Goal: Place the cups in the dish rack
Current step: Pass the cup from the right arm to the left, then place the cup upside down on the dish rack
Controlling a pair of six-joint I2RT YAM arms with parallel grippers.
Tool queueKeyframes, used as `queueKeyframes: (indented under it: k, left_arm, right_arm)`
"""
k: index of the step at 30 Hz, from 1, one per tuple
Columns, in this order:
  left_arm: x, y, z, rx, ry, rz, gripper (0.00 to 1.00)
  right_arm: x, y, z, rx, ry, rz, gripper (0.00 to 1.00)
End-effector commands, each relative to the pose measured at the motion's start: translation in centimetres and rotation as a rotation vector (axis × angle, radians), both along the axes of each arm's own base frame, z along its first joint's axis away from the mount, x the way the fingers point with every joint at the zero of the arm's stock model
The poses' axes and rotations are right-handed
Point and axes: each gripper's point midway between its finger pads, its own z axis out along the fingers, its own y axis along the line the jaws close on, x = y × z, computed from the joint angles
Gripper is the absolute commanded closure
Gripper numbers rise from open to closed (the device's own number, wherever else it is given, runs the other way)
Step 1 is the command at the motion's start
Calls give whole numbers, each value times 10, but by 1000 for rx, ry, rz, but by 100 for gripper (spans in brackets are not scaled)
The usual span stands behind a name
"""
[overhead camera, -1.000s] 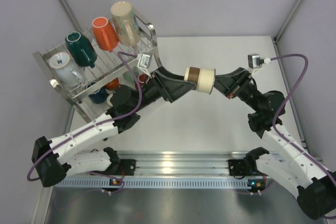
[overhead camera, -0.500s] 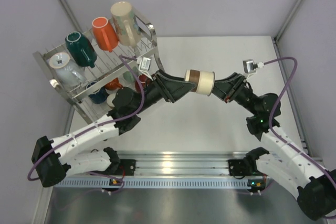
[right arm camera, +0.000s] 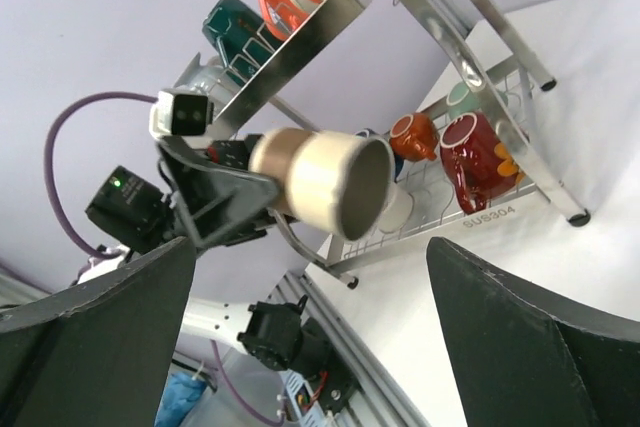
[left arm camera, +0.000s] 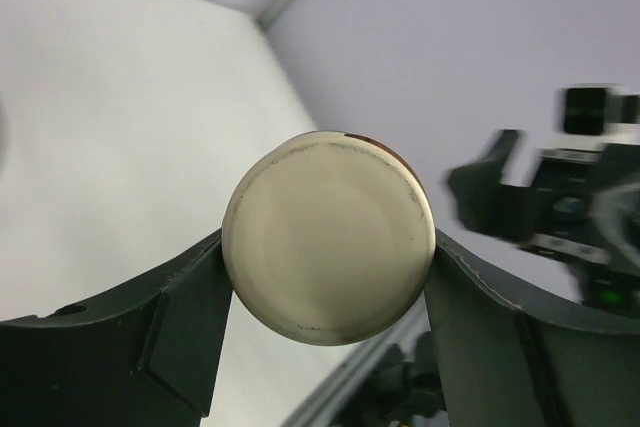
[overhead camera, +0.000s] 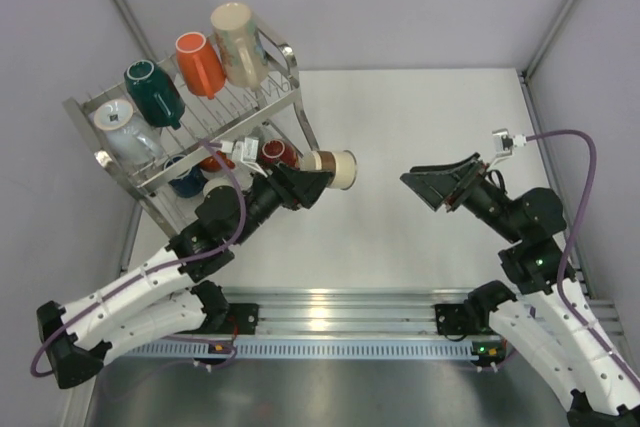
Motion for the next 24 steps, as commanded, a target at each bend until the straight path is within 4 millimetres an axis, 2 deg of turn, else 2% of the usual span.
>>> queueKeyframes:
  k: [1,4,7,10,12,17,24]
  left_arm:
    - [30,48,-74,321,89,280,100]
    - [41,70,-96,447,115,400,100]
    - [47,89,-113,487,139,501,100]
    - [53,104,-121,494,159,598,100]
    - [55,115,-134,558,188,652,100]
    - [60,139,-145,615,197,794,100]
    - [65,147,-150,652,184,858,100]
  right_arm:
    - [3,-12,8,-60,-14,-76,1]
    - [3,-11,10,-52,-11,-68,1]
    - [5,-8,4,-56,9,-56,1]
    - [5,-8,1,-56,15,-54,1]
    - [4,-9,2,-60,7,-55,1]
    - [3,-12,2,-77,2,-70,1]
    - [4,-13,-3,-96,2,-82,0]
